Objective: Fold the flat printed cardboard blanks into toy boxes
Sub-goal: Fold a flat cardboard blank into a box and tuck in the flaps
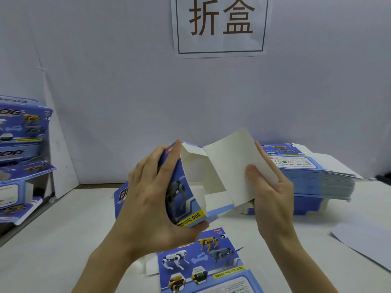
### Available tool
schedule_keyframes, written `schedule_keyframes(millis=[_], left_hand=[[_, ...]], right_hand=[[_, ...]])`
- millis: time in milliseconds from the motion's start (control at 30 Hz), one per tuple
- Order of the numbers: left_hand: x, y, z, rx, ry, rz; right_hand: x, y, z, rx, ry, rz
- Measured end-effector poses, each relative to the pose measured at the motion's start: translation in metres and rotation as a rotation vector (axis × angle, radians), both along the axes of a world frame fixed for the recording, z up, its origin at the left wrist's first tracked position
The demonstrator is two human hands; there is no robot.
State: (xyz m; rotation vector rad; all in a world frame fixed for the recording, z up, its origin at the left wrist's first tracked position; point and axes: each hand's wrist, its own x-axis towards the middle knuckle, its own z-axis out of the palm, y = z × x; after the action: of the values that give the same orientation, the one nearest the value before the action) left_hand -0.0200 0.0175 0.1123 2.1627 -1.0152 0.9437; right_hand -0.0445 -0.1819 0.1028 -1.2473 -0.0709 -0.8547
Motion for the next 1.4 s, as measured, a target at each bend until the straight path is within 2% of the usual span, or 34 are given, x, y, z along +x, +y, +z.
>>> schedule_keyframes(millis=[100, 167, 333, 500, 567, 667, 833, 967, 1033, 1167, 1300, 1400], left_hand=[[0.000, -0.002, -0.002, 0.009, 0.005, 0.015], [0.001, -0.003, -0.004, 0.027, -0.002, 0.045], [0.006, -0.006, -0.008, 0.119, -0.037, 0.084], [0.007, -0.011, -0.013, 0.160, -0.109, 0.075], [0.006, -0.010, -0.011, 0.135, -0.115, 0.068], [0.007, -0.008, -0.009, 0.105, -0.108, 0.069], [0.009, -0.008, -0.010, 0.141, -0.089, 0.137], [0.007, -0.008, -0.011, 0.132, -0.068, 0.156], [0.006, -0.008, -0.010, 0.138, -0.071, 0.174], [0.003, -0.016, -0.011, 0.161, -0.108, 0.228], [0.001, -0.022, -0.016, 0.145, -0.068, 0.290], [0.002, -0.022, -0.017, 0.132, -0.048, 0.307]], right_hand=[[0.000, 0.002, -0.002, -0.149, -0.080, -0.095], [0.000, 0.000, -0.001, -0.154, -0.089, -0.079], [-0.006, -0.005, 0.010, -0.026, 0.005, 0.282], [-0.008, -0.007, 0.015, 0.084, 0.139, 0.434], [-0.006, -0.013, 0.012, 0.009, 0.201, 0.366], [-0.003, -0.020, 0.011, 0.021, 0.237, 0.292], [-0.011, -0.019, 0.020, -0.056, 0.286, 0.425], [-0.010, -0.008, 0.015, -0.246, 0.163, 0.102], [-0.010, -0.002, 0.012, -0.327, 0.100, 0.029], [-0.010, 0.015, 0.004, -0.480, 0.076, 0.078], [-0.012, 0.034, -0.001, -0.634, 0.050, 0.071], [-0.011, 0.038, -0.005, -0.606, 0.056, 0.108]])
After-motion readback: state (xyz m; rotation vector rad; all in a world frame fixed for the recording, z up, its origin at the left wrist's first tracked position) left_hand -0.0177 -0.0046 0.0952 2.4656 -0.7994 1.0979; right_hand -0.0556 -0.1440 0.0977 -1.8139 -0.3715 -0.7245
